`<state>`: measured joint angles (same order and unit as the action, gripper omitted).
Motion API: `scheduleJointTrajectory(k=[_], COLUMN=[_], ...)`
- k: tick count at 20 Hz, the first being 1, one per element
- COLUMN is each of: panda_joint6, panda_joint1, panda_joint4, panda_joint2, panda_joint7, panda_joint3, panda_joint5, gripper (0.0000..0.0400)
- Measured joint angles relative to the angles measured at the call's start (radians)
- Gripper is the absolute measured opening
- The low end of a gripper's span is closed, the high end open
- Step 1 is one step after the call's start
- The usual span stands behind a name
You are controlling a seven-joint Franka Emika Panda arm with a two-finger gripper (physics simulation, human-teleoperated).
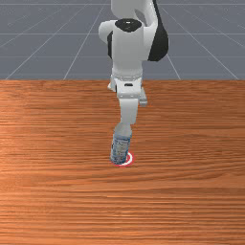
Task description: Pick up the bottle and put it on the marker
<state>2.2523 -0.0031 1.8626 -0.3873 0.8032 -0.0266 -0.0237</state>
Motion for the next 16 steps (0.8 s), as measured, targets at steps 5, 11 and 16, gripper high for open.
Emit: scheduleJointTrajectory(k=[5, 11, 16], panda_joint6=[-0.005, -0.008, 0.008], panda_joint1=[0.015, 0.008, 0.013], panda_joint4=[-0.001, 0.000, 0.014], panda_joint2=[0.000, 0.000, 0.008], panda_joint7=[-0.083, -0.069, -0.080], panda_joint3=[0.007, 0.002, 0.007], panda_joint5=[0.013, 0.030, 0.016], gripper=[0.0133, 0.0361, 0.0397])
